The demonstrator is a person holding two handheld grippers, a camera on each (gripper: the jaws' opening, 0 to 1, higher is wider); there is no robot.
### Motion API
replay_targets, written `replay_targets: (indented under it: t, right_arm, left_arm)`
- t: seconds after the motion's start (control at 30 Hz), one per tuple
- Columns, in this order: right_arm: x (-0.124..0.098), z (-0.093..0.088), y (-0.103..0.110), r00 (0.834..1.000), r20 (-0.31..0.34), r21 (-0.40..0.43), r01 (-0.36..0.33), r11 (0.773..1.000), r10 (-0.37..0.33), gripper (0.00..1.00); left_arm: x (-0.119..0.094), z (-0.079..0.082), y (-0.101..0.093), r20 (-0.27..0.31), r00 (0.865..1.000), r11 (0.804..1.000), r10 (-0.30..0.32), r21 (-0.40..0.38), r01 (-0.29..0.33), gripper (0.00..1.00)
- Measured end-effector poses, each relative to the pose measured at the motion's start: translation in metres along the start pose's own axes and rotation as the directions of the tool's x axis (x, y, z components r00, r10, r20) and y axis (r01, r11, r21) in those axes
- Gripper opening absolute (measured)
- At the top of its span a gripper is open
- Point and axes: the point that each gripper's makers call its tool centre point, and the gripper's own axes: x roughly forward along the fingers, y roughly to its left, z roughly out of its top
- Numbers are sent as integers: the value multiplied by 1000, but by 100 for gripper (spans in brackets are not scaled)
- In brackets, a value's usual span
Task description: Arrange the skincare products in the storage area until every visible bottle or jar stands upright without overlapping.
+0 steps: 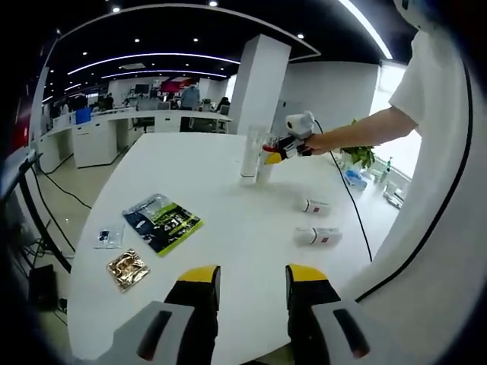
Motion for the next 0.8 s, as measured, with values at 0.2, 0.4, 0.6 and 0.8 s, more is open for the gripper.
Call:
replay_targets:
  t: [0.2,0.4,0.6,0.8]
  right_arm:
    - [1,2,0,1000,29,-7,-1,1000,1,29]
    - [2,3,-5,997,71,12,23,1000,-24,29]
    - [3,5,-2,998,69,-14,9,1000,-8,29]
    - [4,5,-3,998,70,-20,-3,1000,4,30]
  left_arm:
    - [-3,-6,-3,-2,1000,1000,4,-11,-4,35]
    - [-4,-7,-4,-6,1000,1000,6,-8,-6,35]
    - [-3,-6,-6,-12,1000,1000,6,3,-6,35]
    - [1,-13,-11,-45,999,1000,-6,13,7,34]
